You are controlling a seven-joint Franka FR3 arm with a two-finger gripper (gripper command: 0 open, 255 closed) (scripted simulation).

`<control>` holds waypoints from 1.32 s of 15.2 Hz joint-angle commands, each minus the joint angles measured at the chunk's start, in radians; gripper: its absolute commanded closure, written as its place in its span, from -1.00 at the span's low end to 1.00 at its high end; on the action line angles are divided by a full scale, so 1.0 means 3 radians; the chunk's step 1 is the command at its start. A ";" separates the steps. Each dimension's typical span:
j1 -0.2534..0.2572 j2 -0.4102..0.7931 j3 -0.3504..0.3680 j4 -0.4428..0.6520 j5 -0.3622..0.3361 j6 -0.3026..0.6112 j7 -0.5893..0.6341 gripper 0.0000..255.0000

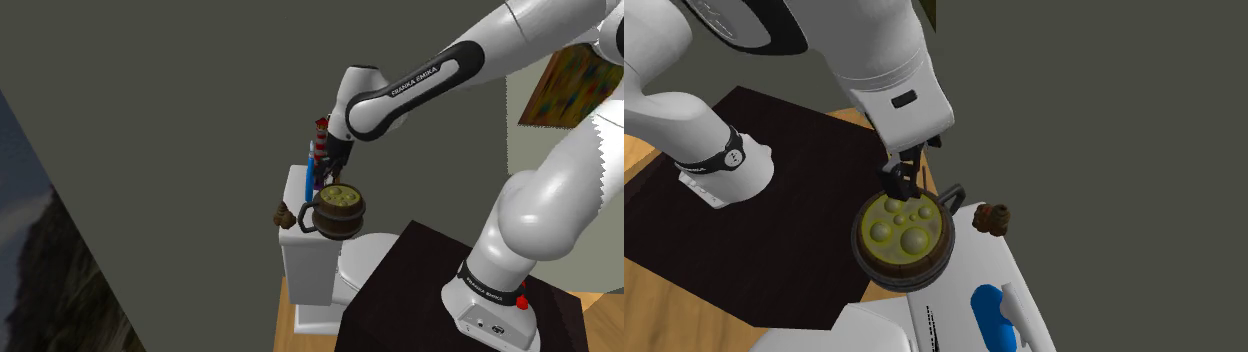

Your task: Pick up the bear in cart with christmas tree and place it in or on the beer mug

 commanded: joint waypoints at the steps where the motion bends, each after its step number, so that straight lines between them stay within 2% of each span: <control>1: 0.0022 0.0301 0.0015 0.0080 0.0041 0.0265 -0.0009 -1.00; 7: 0.0063 0.1142 0.0047 0.0433 0.0183 0.0856 -0.0103 -1.00; 12: 0.0064 0.1825 0.0102 0.0854 0.0283 0.1205 -0.0182 -1.00; 20: 0.0078 0.2197 0.0120 0.0994 0.0292 0.1440 -0.0196 -1.00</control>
